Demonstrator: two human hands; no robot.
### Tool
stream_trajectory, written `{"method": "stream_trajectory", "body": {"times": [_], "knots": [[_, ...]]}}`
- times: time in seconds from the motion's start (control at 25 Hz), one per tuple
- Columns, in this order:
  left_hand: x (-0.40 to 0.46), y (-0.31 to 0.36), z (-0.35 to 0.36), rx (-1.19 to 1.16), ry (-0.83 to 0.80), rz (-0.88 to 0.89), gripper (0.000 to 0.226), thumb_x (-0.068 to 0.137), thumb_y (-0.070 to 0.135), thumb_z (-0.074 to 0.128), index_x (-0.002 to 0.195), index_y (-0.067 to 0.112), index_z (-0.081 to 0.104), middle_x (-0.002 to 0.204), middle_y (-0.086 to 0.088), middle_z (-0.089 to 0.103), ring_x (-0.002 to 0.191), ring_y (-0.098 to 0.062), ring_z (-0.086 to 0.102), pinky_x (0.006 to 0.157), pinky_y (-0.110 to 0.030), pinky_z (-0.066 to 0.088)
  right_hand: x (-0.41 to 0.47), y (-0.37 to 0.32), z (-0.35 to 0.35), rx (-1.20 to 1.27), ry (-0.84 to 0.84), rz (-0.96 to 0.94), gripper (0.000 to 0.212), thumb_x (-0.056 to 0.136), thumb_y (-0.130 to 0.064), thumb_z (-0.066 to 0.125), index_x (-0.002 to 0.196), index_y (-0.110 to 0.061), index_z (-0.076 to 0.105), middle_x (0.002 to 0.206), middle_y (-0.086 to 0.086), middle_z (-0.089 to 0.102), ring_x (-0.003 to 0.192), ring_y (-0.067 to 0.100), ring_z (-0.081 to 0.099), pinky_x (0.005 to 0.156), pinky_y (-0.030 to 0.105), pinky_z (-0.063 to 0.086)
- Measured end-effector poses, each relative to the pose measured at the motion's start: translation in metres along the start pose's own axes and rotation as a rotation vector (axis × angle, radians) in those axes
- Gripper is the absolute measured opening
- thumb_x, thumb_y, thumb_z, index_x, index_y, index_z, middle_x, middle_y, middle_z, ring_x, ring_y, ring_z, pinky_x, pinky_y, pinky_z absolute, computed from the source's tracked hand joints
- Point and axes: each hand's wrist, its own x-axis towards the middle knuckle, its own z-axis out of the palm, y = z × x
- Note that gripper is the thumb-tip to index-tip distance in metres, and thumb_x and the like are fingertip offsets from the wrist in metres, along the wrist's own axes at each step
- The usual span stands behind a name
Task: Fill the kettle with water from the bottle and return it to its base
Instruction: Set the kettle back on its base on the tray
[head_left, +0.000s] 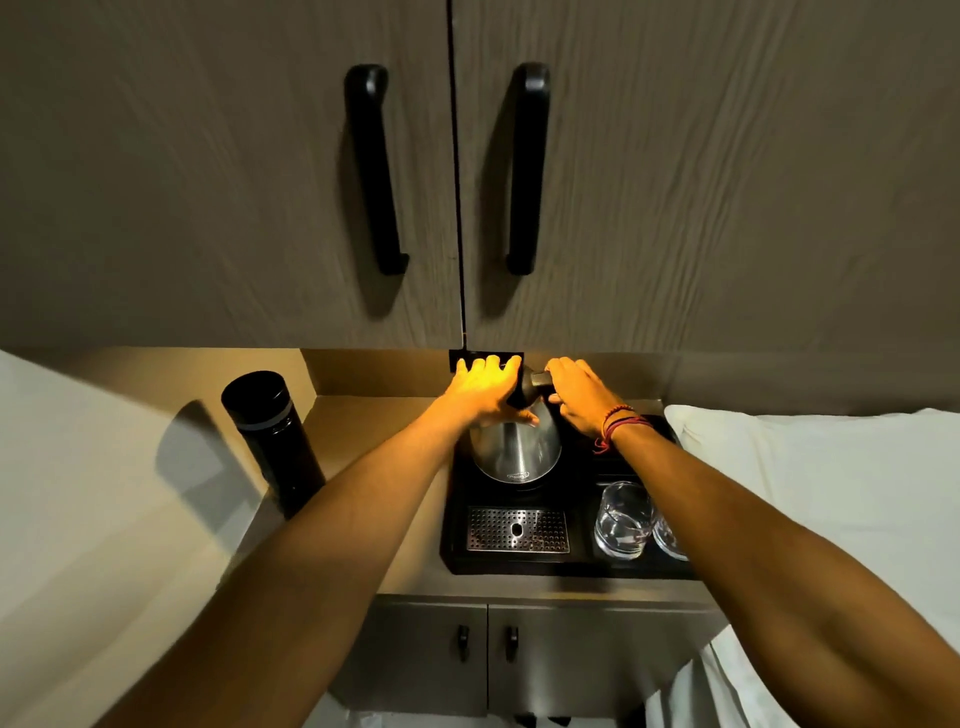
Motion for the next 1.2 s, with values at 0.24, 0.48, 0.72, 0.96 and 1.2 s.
{"method": "stream_trajectory", "body": {"times": [0.24, 0.48, 0.72, 0.96, 1.2], "knots": [[0.024, 0.006, 0.005, -0.009, -0.07, 0.018, 0.107, 0.076, 0.069, 0.071, 0.154, 0.012, 0.025, 0.143, -0.02, 0.046, 0.13, -0.039, 0.046, 0.11, -0.054, 0.037, 0.002, 0.017, 0.008, 0.052, -0.045, 0.058, 0.028, 0.091, -0.01, 0.054, 0.117, -0.005, 0.046, 0.123, 0.018, 0.051, 0.116, 0.035, 0.045, 0.096, 0.045, 0.041], [0.034, -0.005, 0.001, -0.137, -0.15, 0.003, 0.102, 0.07, 0.054, 0.084, 0.149, 0.017, 0.032, 0.141, -0.014, 0.05, 0.124, -0.033, 0.051, 0.104, -0.047, 0.045, -0.001, 0.014, 0.016, 0.05, 0.009, 0.05, 0.026, 0.09, -0.014, 0.054, 0.113, -0.006, 0.046, 0.119, 0.016, 0.053, 0.111, 0.034, 0.048, 0.094, 0.045, 0.043], [0.029, 0.0, 0.013, -0.084, -0.047, -0.031, 0.111, 0.071, 0.067, 0.077, 0.156, 0.021, 0.021, 0.151, -0.017, 0.039, 0.136, -0.041, 0.043, 0.112, -0.057, 0.036, -0.001, 0.015, 0.011, 0.032, 0.0, 0.048, 0.033, 0.093, -0.017, 0.052, 0.124, -0.01, 0.044, 0.127, 0.013, 0.051, 0.121, 0.032, 0.048, 0.094, 0.047, 0.047], [-0.016, 0.001, 0.044, 0.032, 0.271, -0.042, 0.105, 0.087, 0.075, 0.047, 0.161, 0.009, 0.011, 0.168, -0.012, 0.016, 0.155, -0.029, 0.013, 0.122, -0.059, 0.01, -0.027, 0.02, 0.024, 0.085, 0.195, 0.158, 0.074, 0.094, -0.032, 0.051, 0.151, -0.004, 0.013, 0.16, 0.017, 0.022, 0.149, 0.03, 0.017, 0.121, 0.043, 0.021], [-0.04, 0.008, 0.06, 0.05, 0.389, 0.001, 0.086, 0.097, 0.056, 0.047, 0.161, 0.011, 0.01, 0.169, -0.009, 0.008, 0.156, -0.022, 0.004, 0.122, -0.049, -0.003, -0.049, 0.016, 0.036, -0.084, 0.239, 0.127, 0.064, 0.095, -0.027, 0.041, 0.15, -0.002, 0.019, 0.16, 0.018, 0.02, 0.151, 0.027, 0.012, 0.124, 0.041, 0.012]]}}
